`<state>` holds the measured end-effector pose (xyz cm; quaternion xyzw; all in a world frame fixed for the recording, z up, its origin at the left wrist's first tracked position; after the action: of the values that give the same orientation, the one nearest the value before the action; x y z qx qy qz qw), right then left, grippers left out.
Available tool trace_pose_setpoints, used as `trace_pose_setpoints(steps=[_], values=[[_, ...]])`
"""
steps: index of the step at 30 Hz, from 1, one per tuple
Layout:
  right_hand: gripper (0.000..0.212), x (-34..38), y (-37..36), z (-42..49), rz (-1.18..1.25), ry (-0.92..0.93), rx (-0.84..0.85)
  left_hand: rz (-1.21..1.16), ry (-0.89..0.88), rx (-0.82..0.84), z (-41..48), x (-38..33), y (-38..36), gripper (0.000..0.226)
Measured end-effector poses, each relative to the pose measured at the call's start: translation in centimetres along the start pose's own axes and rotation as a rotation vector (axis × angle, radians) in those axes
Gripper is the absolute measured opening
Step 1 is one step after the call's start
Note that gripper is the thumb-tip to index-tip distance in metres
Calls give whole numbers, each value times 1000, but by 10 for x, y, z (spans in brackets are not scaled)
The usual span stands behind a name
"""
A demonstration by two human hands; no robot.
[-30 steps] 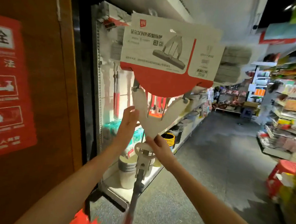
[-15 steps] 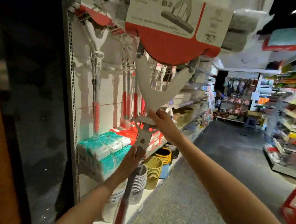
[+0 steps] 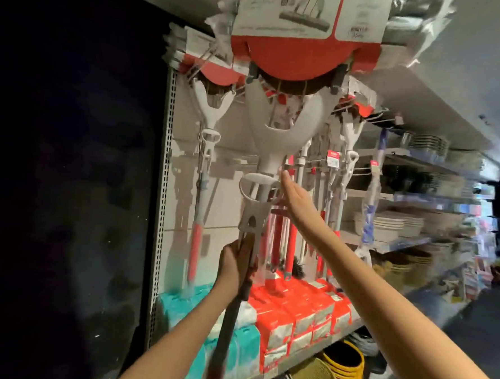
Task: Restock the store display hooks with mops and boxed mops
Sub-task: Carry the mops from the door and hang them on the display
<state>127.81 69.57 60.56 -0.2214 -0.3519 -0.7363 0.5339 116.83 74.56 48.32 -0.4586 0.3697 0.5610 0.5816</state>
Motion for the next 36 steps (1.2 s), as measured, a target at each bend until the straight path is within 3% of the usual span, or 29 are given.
trace_pose_setpoints(steps=[2, 5, 10, 15, 22, 36], values=[[36, -39, 14, 20, 10, 12, -11, 48, -92, -22, 40, -10, -8, 45], [32, -99, 30, 54, -40, -51, -18, 74, -214, -49, 101, -26, -16, 65], [35, -166, 34, 114, -84, -65, 74, 25, -263, -52, 178, -35, -43, 52], [33, -219, 30, 162, -145, -71, 147, 44, -306, -114, 229, -41, -64, 56], [33, -237, 22, 220, 89, 7, 246, 49, -358, -208, 274, -45, -90, 57], [31, -259, -19, 271, 358, 215, 462, 192, -446, -560, 323, -39, -100, 62]])
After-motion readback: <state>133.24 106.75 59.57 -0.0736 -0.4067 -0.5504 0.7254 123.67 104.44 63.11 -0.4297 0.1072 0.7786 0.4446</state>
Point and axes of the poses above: each hand's wrist, its own z-axis towards the middle knuckle, its own y-axis out of the back of the hand, x = y × z, the point moved 1 cm from there along z, towards the middle knuckle, and after that the axes turned 3 degrees about y, right-handed, at the moved point
